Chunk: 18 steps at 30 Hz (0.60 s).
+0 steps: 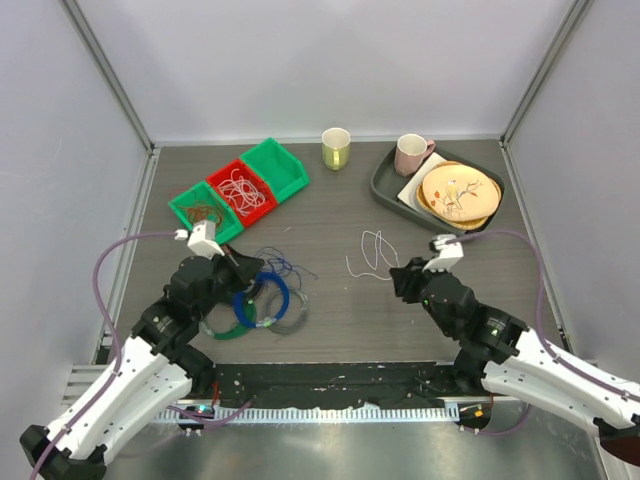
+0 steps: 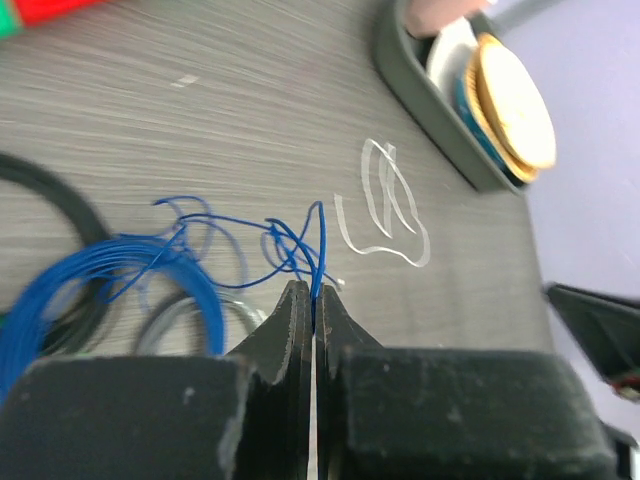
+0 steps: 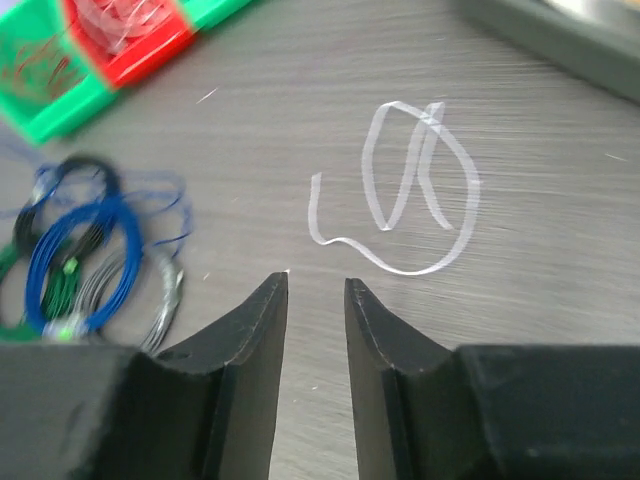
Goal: Untangle the cables
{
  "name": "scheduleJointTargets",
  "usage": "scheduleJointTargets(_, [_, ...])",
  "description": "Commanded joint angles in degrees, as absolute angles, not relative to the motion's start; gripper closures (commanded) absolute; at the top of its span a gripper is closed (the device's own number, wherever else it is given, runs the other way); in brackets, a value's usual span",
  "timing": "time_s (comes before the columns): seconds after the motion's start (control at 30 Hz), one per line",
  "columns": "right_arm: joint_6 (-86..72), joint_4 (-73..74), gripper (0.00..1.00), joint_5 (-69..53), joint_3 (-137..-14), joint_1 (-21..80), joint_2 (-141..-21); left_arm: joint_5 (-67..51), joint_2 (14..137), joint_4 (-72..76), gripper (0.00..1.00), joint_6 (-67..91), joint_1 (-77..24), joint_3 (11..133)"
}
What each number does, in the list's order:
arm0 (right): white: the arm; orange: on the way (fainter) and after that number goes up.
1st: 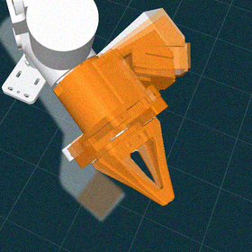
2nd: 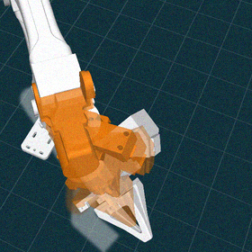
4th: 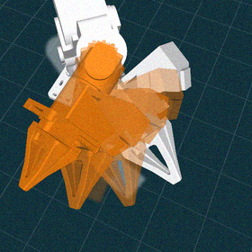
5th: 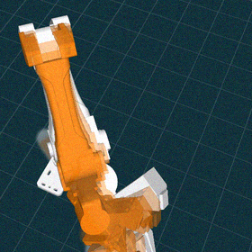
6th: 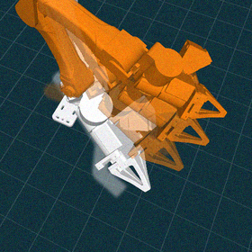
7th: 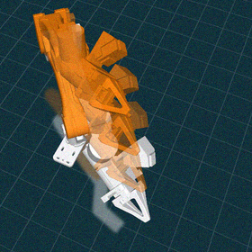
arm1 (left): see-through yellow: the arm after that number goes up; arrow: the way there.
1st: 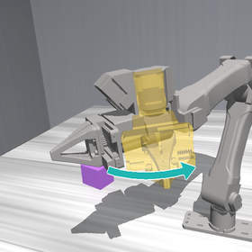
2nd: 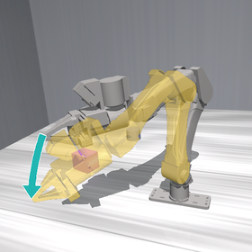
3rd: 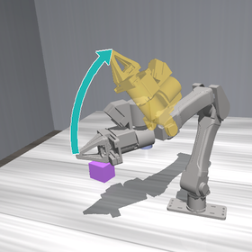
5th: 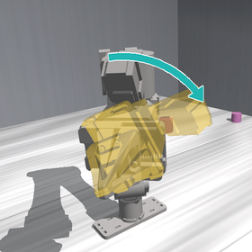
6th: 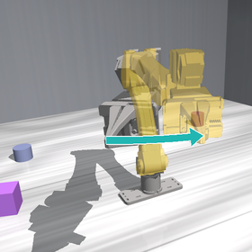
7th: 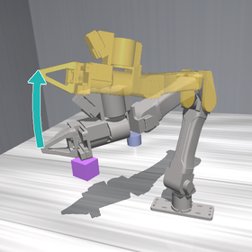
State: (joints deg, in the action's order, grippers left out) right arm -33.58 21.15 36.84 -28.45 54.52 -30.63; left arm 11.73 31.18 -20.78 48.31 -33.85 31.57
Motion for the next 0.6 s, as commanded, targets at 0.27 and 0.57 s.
scheduleJointTargets(0.27, [-14.2,-12.0,0.44,11.3,-27.2,54.6,-46.2,-25.7,47.8,1.1,1.0,47.1,-34.0,46.8])
scheduleJointTargets(0.57, [-15.5,-7.2,0.29,28.6,-23.2,54.6,-35.0,-27.8,49.5,-1.1,1.0,42.0,-34.4,49.0])
